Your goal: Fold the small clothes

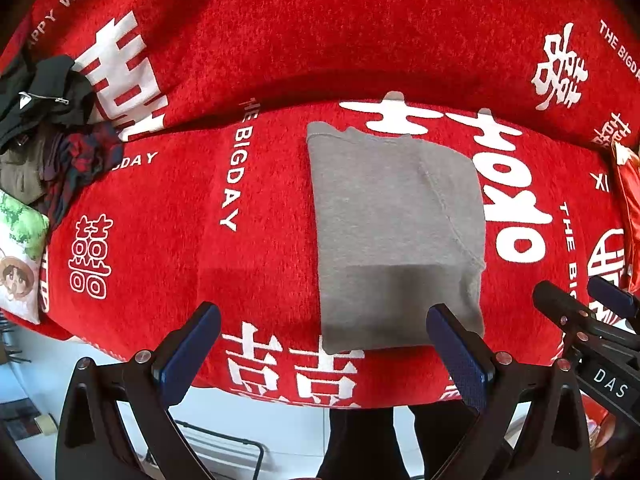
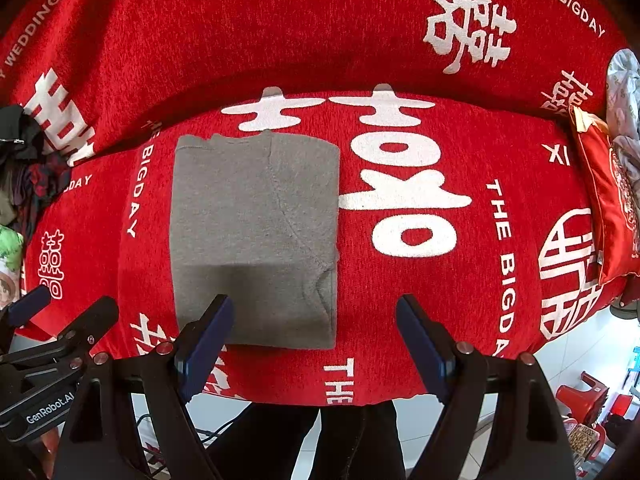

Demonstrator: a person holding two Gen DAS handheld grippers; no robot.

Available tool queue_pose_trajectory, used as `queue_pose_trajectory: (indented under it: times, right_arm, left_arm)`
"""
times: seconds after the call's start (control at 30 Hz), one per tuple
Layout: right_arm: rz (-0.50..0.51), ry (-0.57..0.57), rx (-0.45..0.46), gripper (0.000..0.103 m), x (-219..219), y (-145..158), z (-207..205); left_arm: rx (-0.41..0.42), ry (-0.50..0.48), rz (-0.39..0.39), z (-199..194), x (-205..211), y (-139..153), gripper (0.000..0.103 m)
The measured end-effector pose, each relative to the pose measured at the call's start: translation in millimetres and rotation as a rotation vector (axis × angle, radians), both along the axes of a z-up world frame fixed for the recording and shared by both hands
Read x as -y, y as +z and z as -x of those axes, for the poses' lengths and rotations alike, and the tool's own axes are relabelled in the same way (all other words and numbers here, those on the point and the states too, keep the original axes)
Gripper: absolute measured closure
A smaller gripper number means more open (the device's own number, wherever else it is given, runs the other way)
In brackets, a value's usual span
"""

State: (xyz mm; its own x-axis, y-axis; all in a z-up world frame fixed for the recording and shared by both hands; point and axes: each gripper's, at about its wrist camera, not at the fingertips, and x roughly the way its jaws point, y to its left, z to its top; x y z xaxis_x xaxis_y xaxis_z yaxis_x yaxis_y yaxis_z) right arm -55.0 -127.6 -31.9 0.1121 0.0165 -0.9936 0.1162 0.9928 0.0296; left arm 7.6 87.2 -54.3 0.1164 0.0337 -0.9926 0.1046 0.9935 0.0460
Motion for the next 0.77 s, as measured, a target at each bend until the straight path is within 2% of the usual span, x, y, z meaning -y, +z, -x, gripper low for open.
queue_pose_trajectory:
  times: [0.1,0.23,0.77]
  right_arm:
    - [0.000,0.002,0.000,0.018,-0.1,-0.1,-0.2]
    - [0.001,0.000,-0.001,0.018,-1.8,-0.2,1.7]
    - [-0.001,-0.007,-0.011,0.018,-1.9,-2.0,2.4]
  left_arm:
    - [-0.004,-0.005,0.003,-0.1,-0.4,-1.2,0.000]
    - [0.014,-0.015,-0.030,-0.9,0.5,0.2,0.000]
    - [0.029,-0.044,-0.015,-5.6,1.5,3.3,0.000]
